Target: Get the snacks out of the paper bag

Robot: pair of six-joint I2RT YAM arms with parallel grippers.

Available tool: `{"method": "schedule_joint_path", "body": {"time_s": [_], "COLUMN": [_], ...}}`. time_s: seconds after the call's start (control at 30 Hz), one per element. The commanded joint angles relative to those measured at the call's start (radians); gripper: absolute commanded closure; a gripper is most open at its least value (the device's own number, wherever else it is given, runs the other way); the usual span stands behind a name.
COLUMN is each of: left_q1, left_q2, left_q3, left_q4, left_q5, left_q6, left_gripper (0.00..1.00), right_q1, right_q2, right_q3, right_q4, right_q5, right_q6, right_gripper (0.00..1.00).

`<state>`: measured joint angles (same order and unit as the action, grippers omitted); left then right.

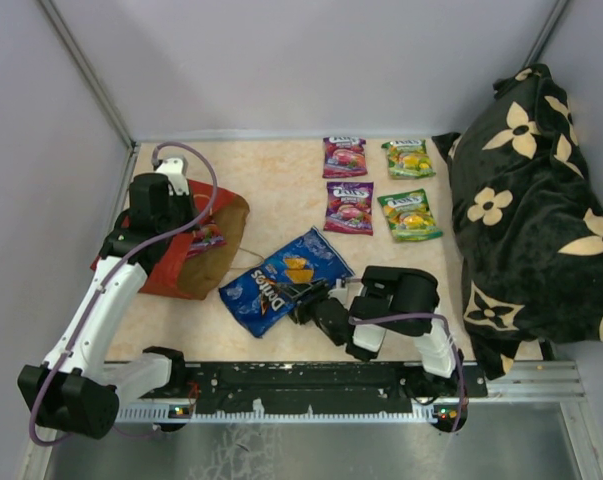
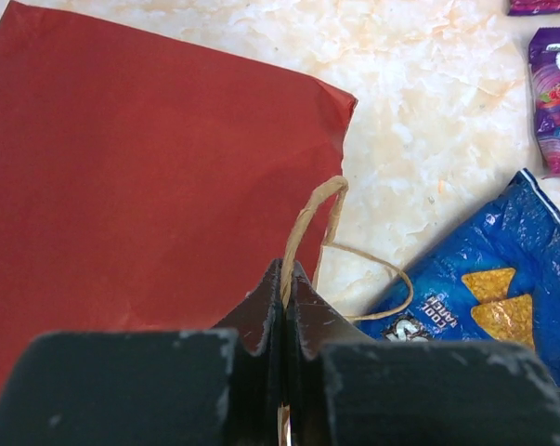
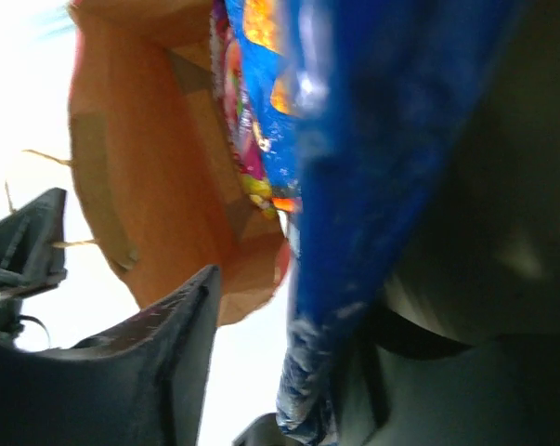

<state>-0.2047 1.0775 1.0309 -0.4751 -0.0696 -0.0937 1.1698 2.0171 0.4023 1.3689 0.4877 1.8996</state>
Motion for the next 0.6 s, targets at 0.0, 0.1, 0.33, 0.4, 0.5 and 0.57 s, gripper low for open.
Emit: {"method": "schedule_joint_path", "body": {"time_s": [0.0,0.1,0.33,0.4,0.5,0.57], "left_q1": [0.009,0.008,0.008,0.01,0.01,0.011], "left_q2": [-0.013,-0.013,-0.006,-0.006,-0.005,-0.005], "left_q3": [-0.025,-0.033,-0.033,-0.032,-0.035,-0.036], "left_q4": [-0.014,-0.019,-0.034,-0.033,-0.034,-0.033], "left_q5": [-0.03,-0.062,-0.167,-0.177,-0.183,-0.189], "left_q6": [-0.019,-0.025,-0.054,-0.055,-0.058,-0.059], "left_gripper": [0.99,0.99,0.99,0.99,0.99,0.98], "right_q1": [0.004,-0.011,-0.044,-0.058,-0.099,-0.136], "right_q2": [0.065,-0.006,-0.203,-0.247,-0.294,-0.314], "right_q3": [-0.004,0.061,0.269,0.306,0.347,0.366], "right_q4": [-0.172,-0.282,-0.686,-0.755,-0.819,-0.829], "right_q5": [0.021,-0.001,-0.056,-0.063,-0.116,-0.168], "right_q6": [-0.018,-0.132,-0.431,-0.495,-0.583,-0.633], "right_gripper": [0.64,0.78,0.85,0.87,0.94,1.0]}}
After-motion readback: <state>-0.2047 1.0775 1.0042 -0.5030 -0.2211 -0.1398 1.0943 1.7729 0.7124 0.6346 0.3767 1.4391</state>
